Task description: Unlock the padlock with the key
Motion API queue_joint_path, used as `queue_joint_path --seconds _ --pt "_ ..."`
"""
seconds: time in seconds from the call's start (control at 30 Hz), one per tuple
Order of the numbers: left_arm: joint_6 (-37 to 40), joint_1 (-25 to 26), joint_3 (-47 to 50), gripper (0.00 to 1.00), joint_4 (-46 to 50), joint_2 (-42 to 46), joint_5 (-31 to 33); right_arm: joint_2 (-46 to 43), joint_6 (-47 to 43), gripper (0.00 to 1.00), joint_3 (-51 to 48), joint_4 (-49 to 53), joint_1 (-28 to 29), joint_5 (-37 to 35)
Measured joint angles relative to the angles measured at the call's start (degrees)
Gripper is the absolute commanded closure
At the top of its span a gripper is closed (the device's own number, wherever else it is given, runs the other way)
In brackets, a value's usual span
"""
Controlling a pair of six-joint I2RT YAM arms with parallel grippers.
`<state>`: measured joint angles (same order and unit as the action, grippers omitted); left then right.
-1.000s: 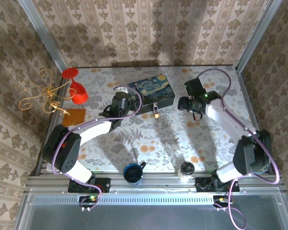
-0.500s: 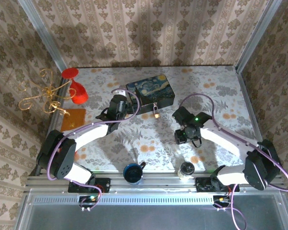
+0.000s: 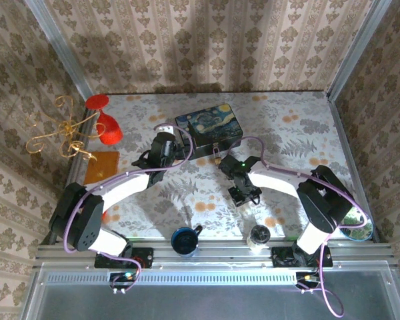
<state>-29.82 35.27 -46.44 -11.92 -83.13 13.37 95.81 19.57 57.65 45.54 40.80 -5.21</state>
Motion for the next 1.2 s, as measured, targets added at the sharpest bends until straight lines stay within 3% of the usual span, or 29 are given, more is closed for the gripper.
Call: queue_joint_path --seconds 0.47,0.63,0.87,1.2 --pt "-0.1 -0.1 0.8 0.00 0.0 0.5 0.0 4.2 -0.4 0.68 2.2 -0.2 0.0 -4.5" --pt "-0.2 -0.1 0.8 0.00 0.0 0.5 0.0 4.9 -0.6 0.77 2.4 -0.4 0.0 -4.7" --pt "-0.2 -0.5 0.8 0.00 0.0 0.5 0.0 4.9 -1.5 1.00 3.5 -0.3 0.0 -4.8" --pt "-0.2 -0.9 0.8 0.00 0.1 1.2 -0.8 2.3 -1.4 1.00 8.5 2.4 0.0 -4.9"
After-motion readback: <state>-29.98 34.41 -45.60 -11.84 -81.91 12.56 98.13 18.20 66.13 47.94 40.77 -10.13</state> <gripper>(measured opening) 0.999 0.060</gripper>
